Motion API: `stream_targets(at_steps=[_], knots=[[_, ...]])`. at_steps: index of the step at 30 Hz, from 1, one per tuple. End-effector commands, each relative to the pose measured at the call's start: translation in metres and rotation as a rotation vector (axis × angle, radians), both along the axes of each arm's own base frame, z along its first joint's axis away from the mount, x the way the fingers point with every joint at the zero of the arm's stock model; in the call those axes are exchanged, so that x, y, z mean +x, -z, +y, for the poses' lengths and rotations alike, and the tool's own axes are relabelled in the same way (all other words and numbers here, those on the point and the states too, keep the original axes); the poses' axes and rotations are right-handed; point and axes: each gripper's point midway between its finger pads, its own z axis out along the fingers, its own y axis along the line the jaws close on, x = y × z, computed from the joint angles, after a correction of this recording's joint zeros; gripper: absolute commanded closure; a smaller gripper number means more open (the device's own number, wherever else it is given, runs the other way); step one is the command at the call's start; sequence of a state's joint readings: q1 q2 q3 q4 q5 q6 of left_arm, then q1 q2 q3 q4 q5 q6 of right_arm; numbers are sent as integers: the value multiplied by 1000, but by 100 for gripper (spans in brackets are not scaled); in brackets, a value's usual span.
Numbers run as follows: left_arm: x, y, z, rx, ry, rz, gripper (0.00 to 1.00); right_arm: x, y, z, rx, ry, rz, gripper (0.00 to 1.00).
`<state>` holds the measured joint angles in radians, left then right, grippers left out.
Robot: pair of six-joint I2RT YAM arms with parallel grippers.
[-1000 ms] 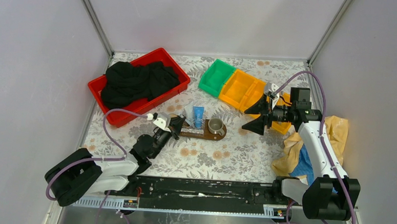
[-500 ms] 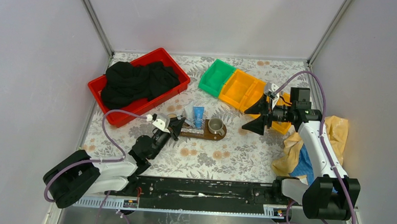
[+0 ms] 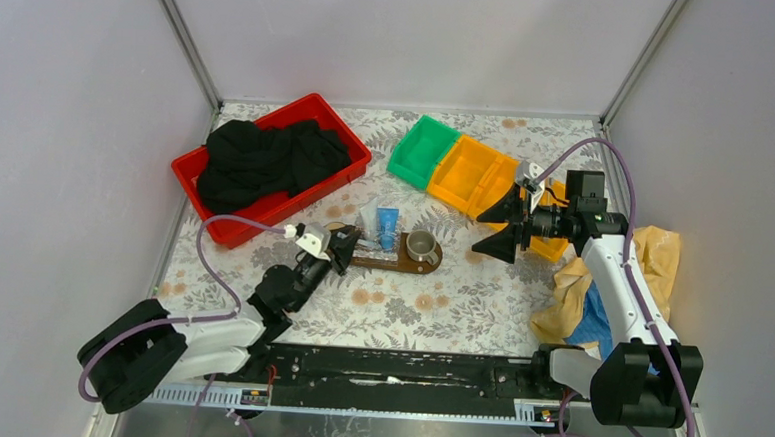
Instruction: Prepare toiletry sets of a toothbrush and toothpaste on the tray
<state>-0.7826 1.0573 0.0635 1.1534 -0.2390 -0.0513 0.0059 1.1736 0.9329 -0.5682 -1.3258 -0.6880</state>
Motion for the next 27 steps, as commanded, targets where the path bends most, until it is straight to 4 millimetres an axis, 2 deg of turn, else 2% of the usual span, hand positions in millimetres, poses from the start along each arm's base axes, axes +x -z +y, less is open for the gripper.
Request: stream_targets(at_steps=[1,14,17,22,27], knots=[[0,-1,8,8,-27,-23,67,3,-14,1,6,-15,-52,14],[0,-1,12,37,-38,-29,71,3,-14,1,5,-14,-55,14],[0,0,12,41,-38,-25,67,3,-14,1,5,-15,-52,14],[-2,0,10,43,-25,-23,52,3,-14,1,4,-15,-53,14],[-4,-5,11,24,-22,-20,50,3,-14,1,4,-14,-52,14]])
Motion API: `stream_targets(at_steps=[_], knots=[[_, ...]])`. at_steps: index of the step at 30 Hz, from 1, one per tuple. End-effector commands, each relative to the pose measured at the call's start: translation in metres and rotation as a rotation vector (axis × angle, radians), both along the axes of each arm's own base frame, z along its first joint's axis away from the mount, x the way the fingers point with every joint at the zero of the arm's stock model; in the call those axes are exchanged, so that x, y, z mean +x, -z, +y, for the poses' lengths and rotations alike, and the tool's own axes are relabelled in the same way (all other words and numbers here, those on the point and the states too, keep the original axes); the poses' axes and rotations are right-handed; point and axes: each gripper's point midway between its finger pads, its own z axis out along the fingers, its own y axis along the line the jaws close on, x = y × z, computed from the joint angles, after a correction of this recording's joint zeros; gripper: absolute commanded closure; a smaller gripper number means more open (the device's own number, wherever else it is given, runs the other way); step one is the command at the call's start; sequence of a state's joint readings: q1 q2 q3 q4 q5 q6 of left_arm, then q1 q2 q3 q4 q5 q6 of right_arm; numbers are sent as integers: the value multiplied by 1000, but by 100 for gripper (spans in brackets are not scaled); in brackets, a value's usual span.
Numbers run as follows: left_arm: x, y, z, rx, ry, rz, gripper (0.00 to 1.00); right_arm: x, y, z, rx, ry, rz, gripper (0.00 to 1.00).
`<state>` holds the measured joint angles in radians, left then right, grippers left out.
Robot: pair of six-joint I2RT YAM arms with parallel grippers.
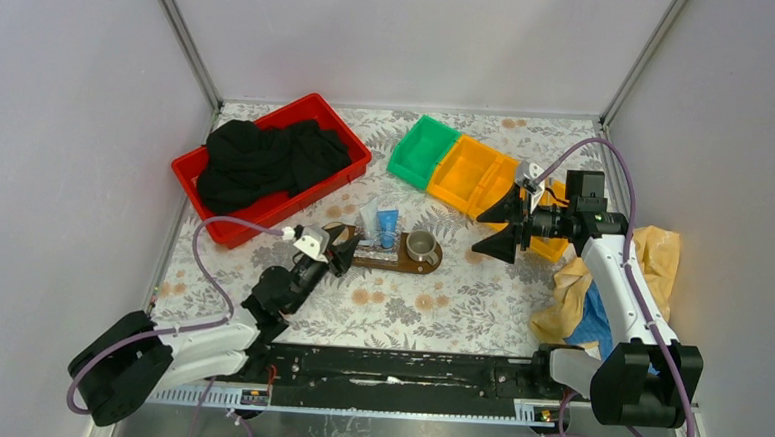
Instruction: Prepare toiletry sets of a toothbrush and toothpaste on the tray
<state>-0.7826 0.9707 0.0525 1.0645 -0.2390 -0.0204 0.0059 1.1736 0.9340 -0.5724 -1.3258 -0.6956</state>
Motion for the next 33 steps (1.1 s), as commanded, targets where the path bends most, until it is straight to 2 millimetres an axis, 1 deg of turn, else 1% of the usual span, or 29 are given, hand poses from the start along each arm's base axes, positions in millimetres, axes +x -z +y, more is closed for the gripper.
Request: stream_targets(at_steps=[1,3,6,11,18,20,22,24,25,27,30,31,32,33], knots=[[0,-7,6,-19,-22,-11,48,3,-14,1,6,-13,-47,14],[0,-7,10,-31,-39,5,45,3,-13,1,4,-12,-47,14],[-3,-5,17,-55,-58,33,36,3,-13,1,3,-12,-49,14],[-11,-15,20,-108,-40,43,21,4,-13,1,-1,-9,-51,14],[-24,-53,20,-230,9,48,5,7,-11,-1,-18,3,-56,14],[-26,-67,21,-268,15,56,0,8,-10,-2,-30,13,-60,14],[-29,-83,22,-297,24,68,0,12,-8,-4,-52,32,-63,14],[-31,-99,21,-316,31,88,0,21,-5,-8,-85,78,-65,15],[-32,-102,21,-307,32,113,0,27,-3,-11,-101,112,-60,15],[-34,-117,17,-297,51,137,0,42,0,-20,-138,201,-55,14],[-36,-127,2,-209,105,194,0,69,4,-41,-201,370,-59,15],[-37,-138,-3,-182,129,200,0,76,5,-49,-214,428,-48,14],[-37,-142,-7,-143,148,214,0,84,6,-58,-226,485,-41,15],[-37,-141,-12,-94,164,238,0,92,7,-67,-237,545,-31,15]])
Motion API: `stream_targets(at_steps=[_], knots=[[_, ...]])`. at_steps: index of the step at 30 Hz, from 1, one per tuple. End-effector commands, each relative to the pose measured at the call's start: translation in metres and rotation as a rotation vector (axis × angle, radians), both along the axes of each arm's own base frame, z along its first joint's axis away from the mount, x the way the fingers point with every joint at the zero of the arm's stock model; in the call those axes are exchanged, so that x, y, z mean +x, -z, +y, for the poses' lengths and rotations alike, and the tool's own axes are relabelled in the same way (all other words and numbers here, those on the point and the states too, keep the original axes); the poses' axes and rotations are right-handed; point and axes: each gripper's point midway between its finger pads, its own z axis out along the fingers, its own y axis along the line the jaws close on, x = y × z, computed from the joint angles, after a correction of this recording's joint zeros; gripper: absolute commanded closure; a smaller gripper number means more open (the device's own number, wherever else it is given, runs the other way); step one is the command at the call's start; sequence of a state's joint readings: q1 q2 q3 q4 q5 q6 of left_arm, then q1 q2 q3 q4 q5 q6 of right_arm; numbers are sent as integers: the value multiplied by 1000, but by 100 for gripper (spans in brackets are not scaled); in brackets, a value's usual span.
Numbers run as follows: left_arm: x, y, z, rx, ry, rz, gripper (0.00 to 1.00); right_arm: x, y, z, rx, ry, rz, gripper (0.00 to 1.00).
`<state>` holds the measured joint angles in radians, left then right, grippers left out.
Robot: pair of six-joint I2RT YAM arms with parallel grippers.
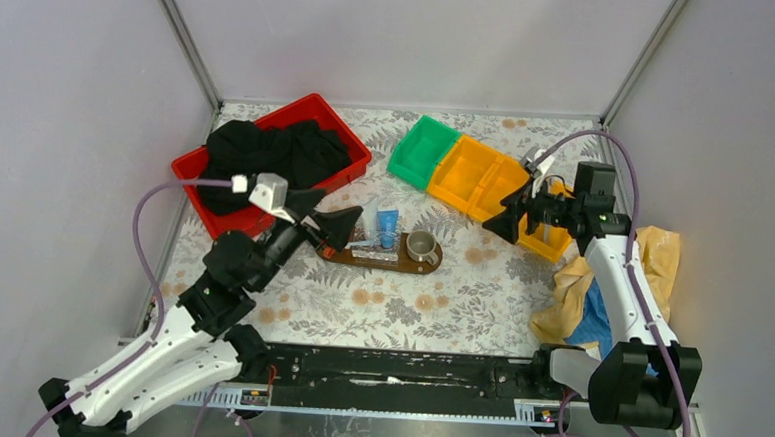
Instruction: Prepare toiletry sets of a toothbrush and toothpaste on the tray
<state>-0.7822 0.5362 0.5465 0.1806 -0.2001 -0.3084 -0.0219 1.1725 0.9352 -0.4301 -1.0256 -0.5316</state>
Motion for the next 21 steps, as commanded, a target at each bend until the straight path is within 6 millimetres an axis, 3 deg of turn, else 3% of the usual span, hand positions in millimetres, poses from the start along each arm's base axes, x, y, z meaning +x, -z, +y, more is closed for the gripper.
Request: stream_targets(at_steps=[1,5,10,21], knots=[[-4,8,-20,218,115,116,0,51,-12,-45,-76,331,-49,15],[1,11,-14,374,92,153,0,76,-4,-81,-118,560,-7,15],[7,20,4,441,14,100,0,96,10,-123,-168,769,53,16],[15,48,36,481,-110,57,0,126,51,-176,-375,880,183,51]])
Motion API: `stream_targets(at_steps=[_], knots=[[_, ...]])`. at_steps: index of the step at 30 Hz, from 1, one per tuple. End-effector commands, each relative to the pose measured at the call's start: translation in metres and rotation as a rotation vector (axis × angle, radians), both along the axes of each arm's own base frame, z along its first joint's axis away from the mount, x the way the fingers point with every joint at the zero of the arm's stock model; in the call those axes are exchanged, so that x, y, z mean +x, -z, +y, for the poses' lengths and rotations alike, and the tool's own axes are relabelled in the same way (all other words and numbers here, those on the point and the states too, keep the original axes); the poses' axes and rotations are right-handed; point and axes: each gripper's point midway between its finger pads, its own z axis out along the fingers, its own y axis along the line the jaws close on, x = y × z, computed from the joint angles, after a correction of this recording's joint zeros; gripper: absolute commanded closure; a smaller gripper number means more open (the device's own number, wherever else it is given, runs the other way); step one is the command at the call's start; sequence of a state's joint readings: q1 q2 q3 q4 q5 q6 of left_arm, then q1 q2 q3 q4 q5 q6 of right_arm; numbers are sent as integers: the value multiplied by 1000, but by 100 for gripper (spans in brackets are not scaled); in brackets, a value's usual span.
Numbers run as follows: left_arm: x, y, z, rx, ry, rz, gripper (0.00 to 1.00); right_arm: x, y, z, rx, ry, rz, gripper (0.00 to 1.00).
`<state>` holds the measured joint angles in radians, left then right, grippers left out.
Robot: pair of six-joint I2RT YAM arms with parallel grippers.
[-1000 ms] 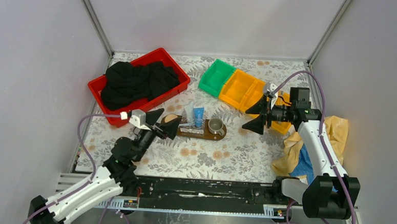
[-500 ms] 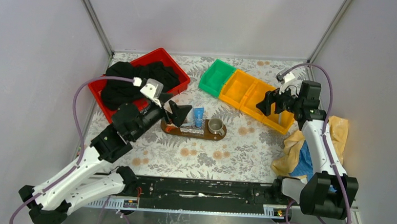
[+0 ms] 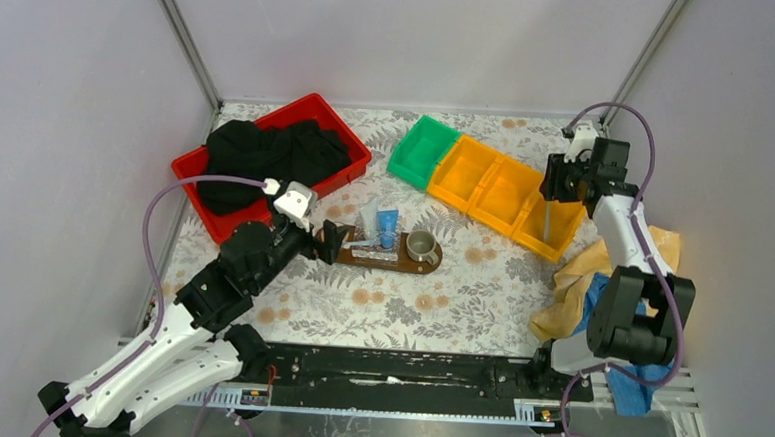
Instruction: Prepare toiletry sets of a toothbrush and toothpaste on the tray
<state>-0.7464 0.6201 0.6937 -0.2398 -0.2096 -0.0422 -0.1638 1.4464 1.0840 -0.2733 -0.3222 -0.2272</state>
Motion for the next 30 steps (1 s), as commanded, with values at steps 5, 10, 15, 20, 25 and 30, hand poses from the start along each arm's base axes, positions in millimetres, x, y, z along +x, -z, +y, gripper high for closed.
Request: stream_targets(at_steps=[5,10,15,20,25,30], knots=[[3,-14,16,-5,-48,-89,0,17,21,-40,-100,59,114,56],[1,-15,18,-12,-47,-97,0,17,51,-44,-89,60,186,56],[0,-15,16,-12,-37,-96,0,16,73,-40,-51,38,244,57],[0,-15,16,-12,-30,-96,0,13,88,-35,-24,19,283,60],[-1,-16,15,-19,-24,-96,0,12,93,-35,-24,10,291,74],[-2,-17,13,-34,-4,-100,0,12,73,-35,-39,12,225,96]])
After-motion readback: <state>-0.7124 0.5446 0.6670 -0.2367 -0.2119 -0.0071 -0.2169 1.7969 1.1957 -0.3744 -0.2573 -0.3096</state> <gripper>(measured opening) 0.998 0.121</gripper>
